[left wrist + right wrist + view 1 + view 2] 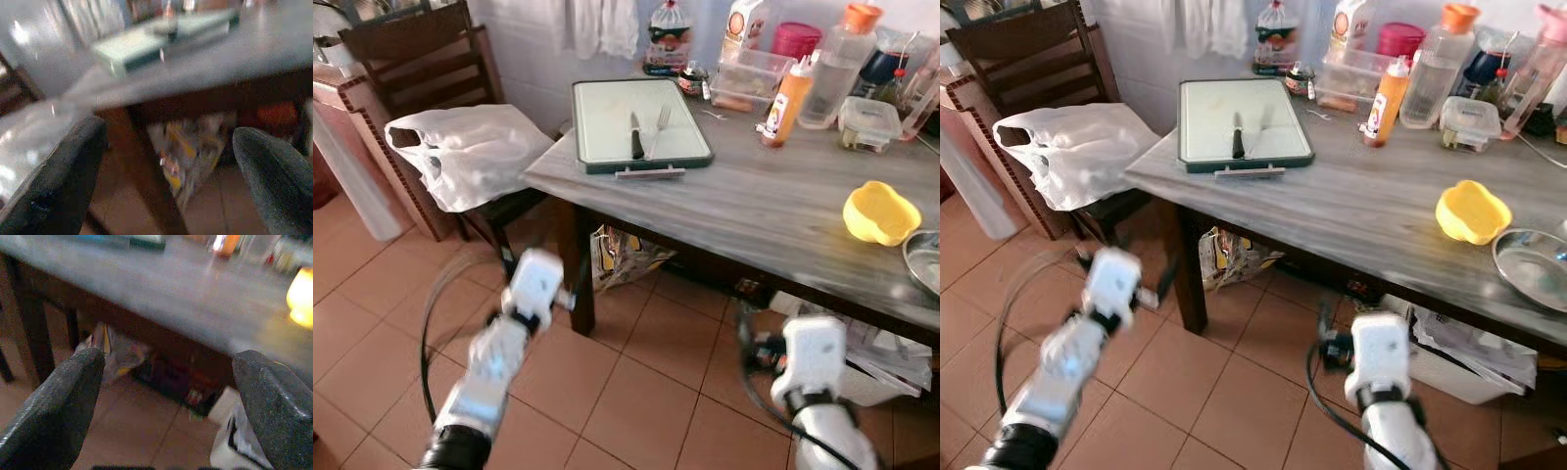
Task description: Setting the table
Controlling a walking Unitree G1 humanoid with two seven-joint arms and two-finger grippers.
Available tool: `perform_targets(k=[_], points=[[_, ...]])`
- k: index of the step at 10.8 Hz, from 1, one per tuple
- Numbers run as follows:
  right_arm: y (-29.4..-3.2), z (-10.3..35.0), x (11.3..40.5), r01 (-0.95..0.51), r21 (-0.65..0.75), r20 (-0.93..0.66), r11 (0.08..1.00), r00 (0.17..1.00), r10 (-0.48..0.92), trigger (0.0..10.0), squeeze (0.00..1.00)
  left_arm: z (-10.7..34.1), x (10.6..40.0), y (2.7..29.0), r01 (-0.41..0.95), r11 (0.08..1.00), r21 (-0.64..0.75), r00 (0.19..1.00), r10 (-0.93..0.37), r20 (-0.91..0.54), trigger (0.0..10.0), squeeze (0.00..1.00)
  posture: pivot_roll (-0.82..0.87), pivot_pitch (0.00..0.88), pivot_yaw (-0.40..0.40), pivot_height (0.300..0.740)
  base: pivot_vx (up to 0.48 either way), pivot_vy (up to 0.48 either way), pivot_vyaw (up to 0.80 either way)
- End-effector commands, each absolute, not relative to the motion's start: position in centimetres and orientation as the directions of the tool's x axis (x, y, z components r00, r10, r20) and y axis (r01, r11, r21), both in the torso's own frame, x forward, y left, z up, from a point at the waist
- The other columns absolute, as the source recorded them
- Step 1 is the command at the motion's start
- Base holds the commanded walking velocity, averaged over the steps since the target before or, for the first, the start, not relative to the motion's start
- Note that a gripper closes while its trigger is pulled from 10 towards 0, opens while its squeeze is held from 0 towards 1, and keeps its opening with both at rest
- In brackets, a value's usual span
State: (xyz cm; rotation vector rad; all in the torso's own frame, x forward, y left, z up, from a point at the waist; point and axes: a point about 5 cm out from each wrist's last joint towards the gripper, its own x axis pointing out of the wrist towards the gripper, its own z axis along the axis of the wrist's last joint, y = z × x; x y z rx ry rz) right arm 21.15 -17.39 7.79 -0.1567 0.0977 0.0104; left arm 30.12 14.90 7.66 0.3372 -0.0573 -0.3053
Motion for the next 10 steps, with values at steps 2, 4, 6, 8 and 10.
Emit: perform_targets(k=[2, 4, 6, 8, 10], points=[[-17.1, 5.8, 21.0, -0.056, -0.150, -0.162, 0.987, 0.986, 0.031, 10.0, 0.00, 4.7, 29.2, 14.7, 0.332, 0.887, 0.320, 0.943, -0.309, -0.123, 10.0, 0.00, 0.04, 0.040, -0.023, 0.740, 0.000, 0.000, 0.00], [-16.8, 3.3, 20.4, -0.065, -0.115, -0.241, 0.991, 0.970, 0.036, 10.0, 0.00, 1.1, 28.3, 15.4, 0.367, 0.875, 0.316, 0.905, -0.256, -0.340, 10.0, 0.00, 0.04, 0.034, -0.028, 0.740, 0.000, 0.000, 0.00], [-16.8, 0.4, 19.7, -0.074, -0.083, -0.340, 0.994, 0.939, 0.042, 10.0, 0.00, -2.0, 26.9, 16.1, 0.414, 0.860, 0.298, 0.811, -0.200, -0.549, 10.0, 0.00, 0.04, 0.026, -0.028, 0.740, 0.000, 0.000, 0.00], [-16.7, -2.9, 19.5, -0.070, -0.068, -0.445, 0.995, 0.895, 0.033, 10.0, 0.00, -5.2, 23.7, 16.0, 0.470, 0.862, 0.188, 0.658, -0.200, -0.726, 10.0, 0.00, 0.03, 0.000, -0.029, 0.740, 0.000, 0.000, 0.00], [-17.4, -5.9, 19.0, -0.075, -0.071, -0.594, 0.995, 0.804, 0.018, 10.0, 0.00, -7.3, 20.8, 16.0, 0.456, 0.885, 0.089, 0.519, -0.183, -0.835, 10.0, 0.00, 0.03, 0.000, -0.031, 0.740, 0.000, 0.000, 0.00]])
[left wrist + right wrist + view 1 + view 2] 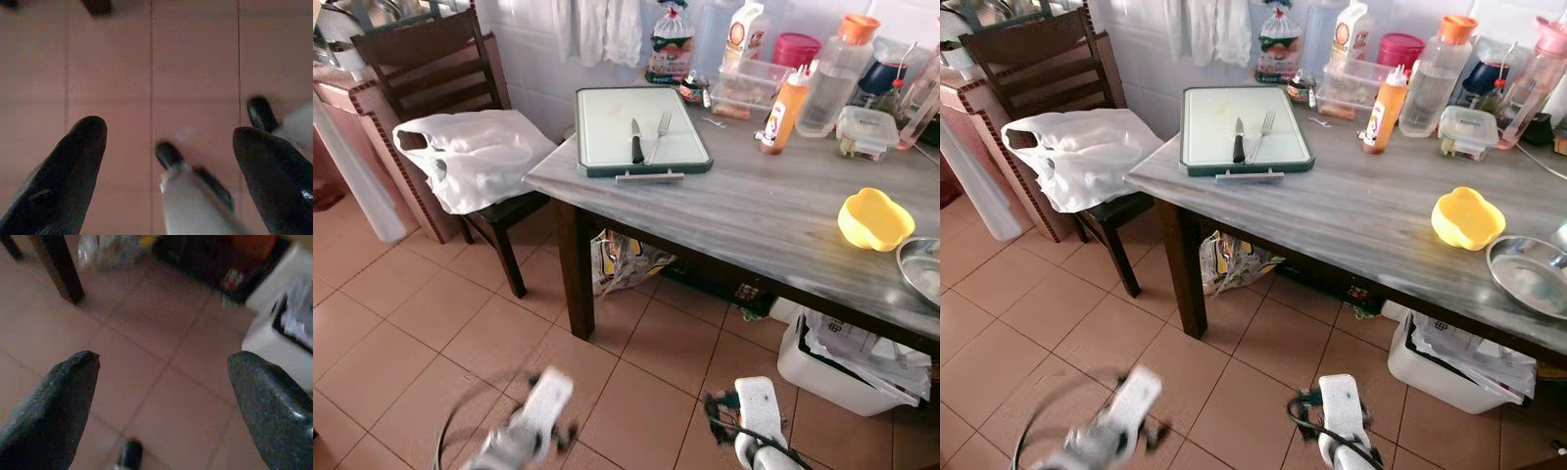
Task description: Setting the table
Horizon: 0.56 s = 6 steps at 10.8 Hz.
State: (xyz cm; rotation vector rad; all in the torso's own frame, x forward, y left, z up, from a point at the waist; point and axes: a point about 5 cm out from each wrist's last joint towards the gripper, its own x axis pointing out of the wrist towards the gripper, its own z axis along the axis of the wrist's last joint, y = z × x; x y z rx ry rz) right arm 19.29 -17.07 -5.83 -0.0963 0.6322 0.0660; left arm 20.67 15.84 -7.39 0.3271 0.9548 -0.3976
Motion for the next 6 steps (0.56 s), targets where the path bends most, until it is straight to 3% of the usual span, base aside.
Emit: perform_targets(k=[1, 2, 3, 6], points=[[-16.8, -7.4, 17.7, -0.126, -0.061, -0.669, 0.990, 0.742, 0.053, 10.0, 0.00, -8.1, 19.3, 16.6, 0.492, 0.866, 0.094, 0.432, -0.149, -0.890, 10.0, 0.00, 0.03, 0.000, -0.033, 0.740, 0.000, 0.000, 0.48], [-16.5, -8.0, 17.1, -0.133, -0.045, -0.697, 0.990, 0.714, 0.064, 10.0, 0.00, -8.4, 18.8, 17.1, 0.509, 0.855, 0.100, 0.401, -0.132, -0.907, 10.0, 0.00, 0.03, 0.000, -0.038, 0.740, 0.000, 0.000, 0.80], [-16.2, -9.2, 15.4, -0.181, -0.056, -0.768, 0.982, 0.636, 0.073, 10.0, 0.00, -8.6, 18.2, 18.0, 0.570, 0.811, 0.129, 0.356, -0.102, -0.929, 10.0, 0.00, 0.03, 0.000, -0.037, 0.740, 0.000, 0.000, 0.80], [-17.0, -9.9, 14.0, -0.230, -0.078, -0.822, 0.970, 0.565, 0.068, 10.0, 0.00, -8.4, 18.7, 18.0, 0.596, 0.781, 0.184, 0.374, -0.067, -0.925, 10.0, 0.00, 0.05, 0.000, -0.045, 0.740, 0.000, 0.000, 0.80]])
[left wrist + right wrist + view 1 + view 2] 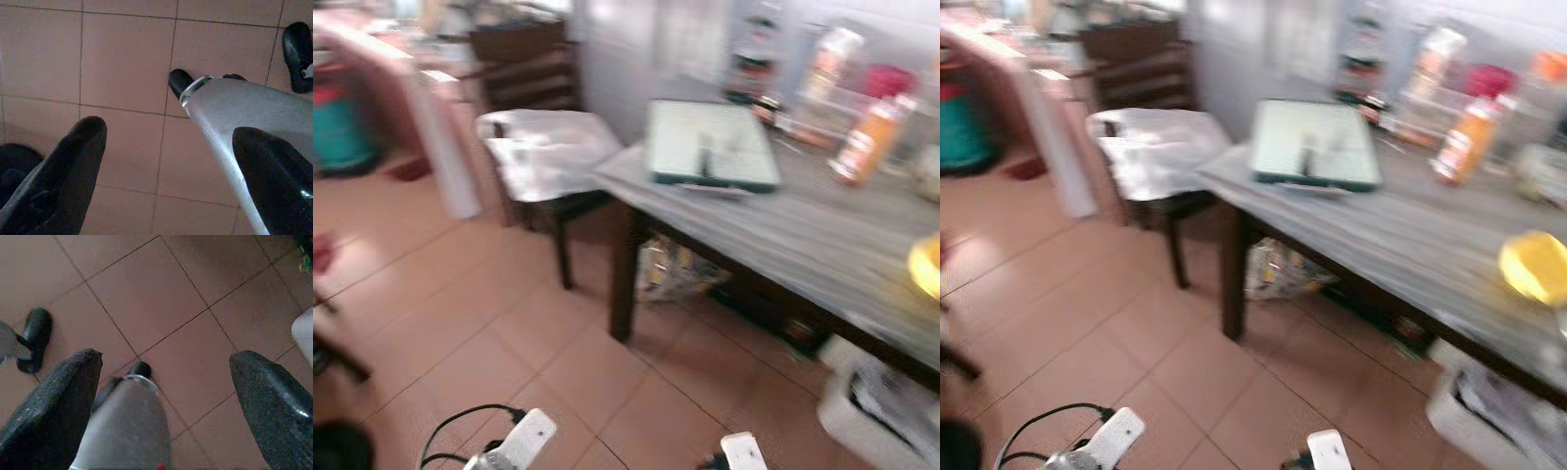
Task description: Setting the table
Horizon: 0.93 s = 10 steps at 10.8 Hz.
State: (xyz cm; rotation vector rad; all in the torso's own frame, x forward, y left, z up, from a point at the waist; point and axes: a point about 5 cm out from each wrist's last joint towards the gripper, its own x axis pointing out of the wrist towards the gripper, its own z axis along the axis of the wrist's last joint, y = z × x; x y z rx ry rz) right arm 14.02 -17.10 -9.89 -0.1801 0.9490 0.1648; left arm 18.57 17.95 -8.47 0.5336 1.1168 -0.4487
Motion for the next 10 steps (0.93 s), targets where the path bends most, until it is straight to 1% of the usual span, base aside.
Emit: perform_targets(k=[1, 2, 4, 5, 7, 8, 10], points=[[-17.2, -10.0, 13.8, -0.242, -0.085, -0.829, 0.967, 0.556, 0.067, 10.0, 0.00, -8.3, 19.1, 17.0, 0.616, 0.768, 0.174, 0.377, -0.093, -0.922, 10.0, 0.00, 0.05, 0.000, -0.046, 0.740, 0.000, 0.000, 0.80], [-17.5, -10.0, 13.7, -0.233, -0.090, -0.831, 0.968, 0.553, 0.056, 10.0, 0.00, -8.2, 19.5, 15.7, 0.655, 0.738, 0.163, 0.378, -0.133, -0.916, 10.0, 0.00, 0.05, 0.000, -0.047, 0.740, 0.000, 0.000, 0.80], [-17.2, -10.0, 13.8, -0.229, -0.081, -0.830, 0.970, 0.555, 0.062, 10.0, 0.00, -8.0, 19.9, 14.7, 0.693, 0.703, 0.159, 0.374, -0.162, -0.913, 10.0, 0.00, 0.06, 0.000, -0.045, 0.740, 0.000, 0.000, 0.80], [-16.7, -10.0, 13.9, -0.233, -0.071, -0.828, 0.970, 0.556, 0.073, 10.0, 0.00, -8.0, 19.9, 14.9, 0.705, 0.690, 0.163, 0.366, -0.158, -0.917, 10.0, 0.00, 0.06, 0.000, -0.036, 0.740, 0.000, 0.000, 0.80], [-16.4, -10.0, 14.2, -0.178, -0.041, -0.820, 0.983, 0.568, 0.069, 10.0, 0.00, -7.9, 19.9, 16.3, 0.701, 0.688, 0.186, 0.362, -0.119, -0.925, 10.0, 0.00, 0.06, 0.000, -0.021, 0.740, 0.000, 0.000, 0.80], [-16.3, -9.8, 14.6, -0.140, -0.024, -0.814, 0.990, 0.578, 0.061, 10.0, 0.00, -8.5, 18.9, 13.6, 0.718, 0.675, 0.171, 0.355, -0.144, -0.924, 10.0, 0.00, 0.06, 0.000, -0.011, 0.740, 0.000, 0.000, 0.80], [-16.1, -9.8, 14.8, -0.147, -0.026, -0.809, 0.989, 0.584, 0.066, 10.0, 0.00, -8.5, 18.9, 12.4, 0.731, 0.660, 0.173, 0.357, -0.154, -0.921, 10.0, 0.00, 0.06, 0.000, -0.004, 0.740, 0.000, 0.000, 0.80]])
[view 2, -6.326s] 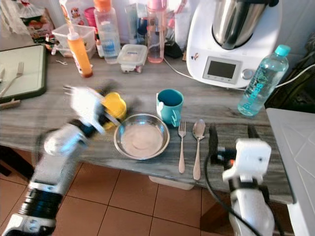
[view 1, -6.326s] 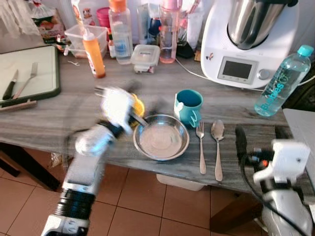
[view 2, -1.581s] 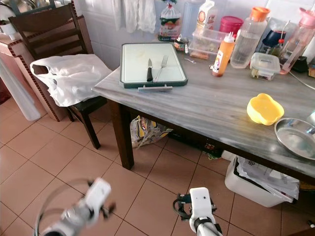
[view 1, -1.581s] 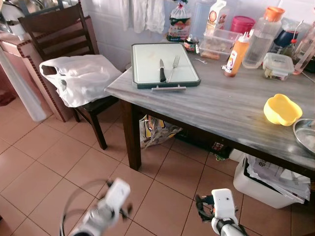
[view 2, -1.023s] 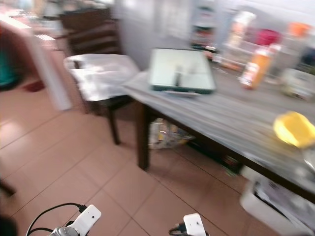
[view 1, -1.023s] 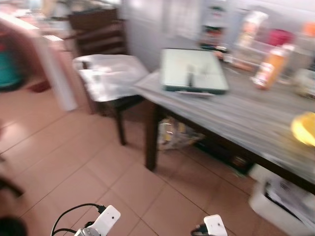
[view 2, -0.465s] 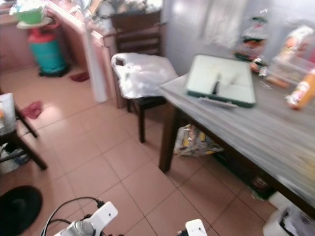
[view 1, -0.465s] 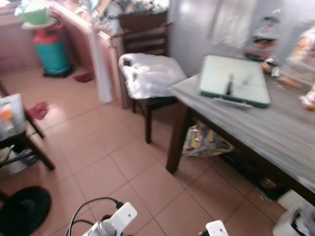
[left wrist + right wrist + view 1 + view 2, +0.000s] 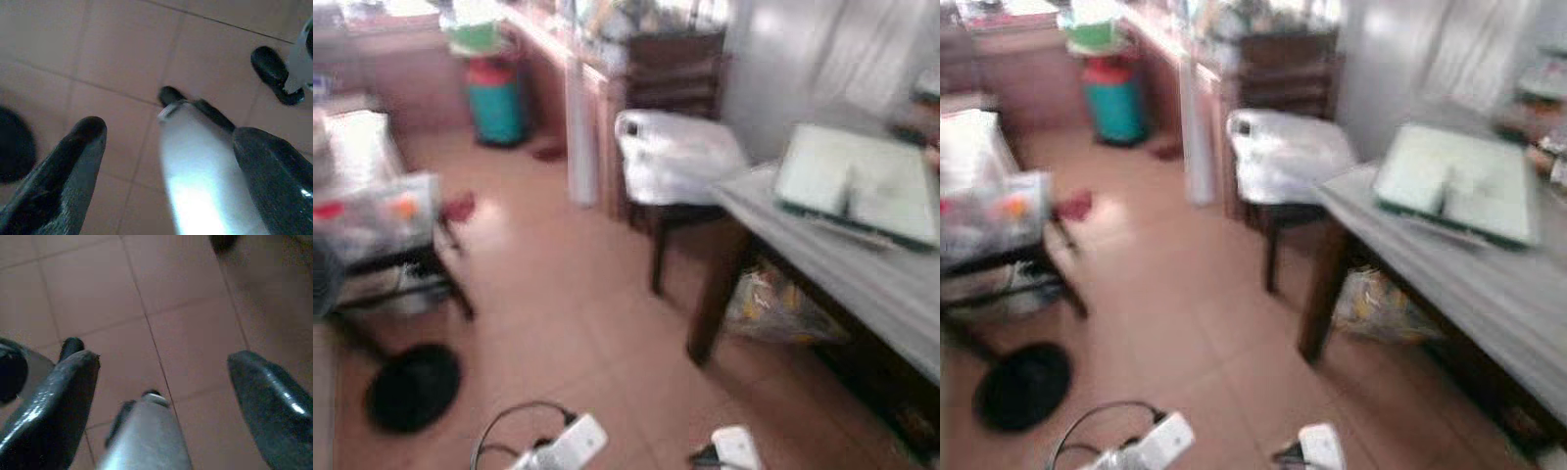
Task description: Setting the table
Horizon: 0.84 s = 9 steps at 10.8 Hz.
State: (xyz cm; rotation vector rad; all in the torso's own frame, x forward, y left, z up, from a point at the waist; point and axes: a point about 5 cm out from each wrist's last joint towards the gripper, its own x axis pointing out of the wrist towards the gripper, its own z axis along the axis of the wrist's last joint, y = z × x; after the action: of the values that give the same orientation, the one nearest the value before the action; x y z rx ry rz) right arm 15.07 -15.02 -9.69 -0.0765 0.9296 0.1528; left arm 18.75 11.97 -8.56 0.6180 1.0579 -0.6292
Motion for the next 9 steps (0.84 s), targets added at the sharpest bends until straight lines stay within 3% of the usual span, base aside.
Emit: perform_targets(k=[1, 9], points=[[-16.1, -9.7, 14.9, -0.149, -0.024, -0.808, 0.989, 0.586, 0.068, 10.0, 0.00, -8.4, 19.0, 12.1, 0.731, 0.659, 0.178, 0.363, -0.155, -0.919, 10.0, 0.00, 0.06, 0.000, -0.002, 0.740, 0.000, 0.000, 0.80], [-15.5, -9.7, 15.1, -0.179, -0.020, -0.802, 0.984, 0.590, 0.091, 10.0, 0.00, -9.1, 17.7, 12.0, 0.679, 0.721, 0.139, 0.330, -0.130, -0.935, 10.0, 0.00, 0.07, 0.002, -0.002, 0.740, 0.000, 0.000, 0.80]])
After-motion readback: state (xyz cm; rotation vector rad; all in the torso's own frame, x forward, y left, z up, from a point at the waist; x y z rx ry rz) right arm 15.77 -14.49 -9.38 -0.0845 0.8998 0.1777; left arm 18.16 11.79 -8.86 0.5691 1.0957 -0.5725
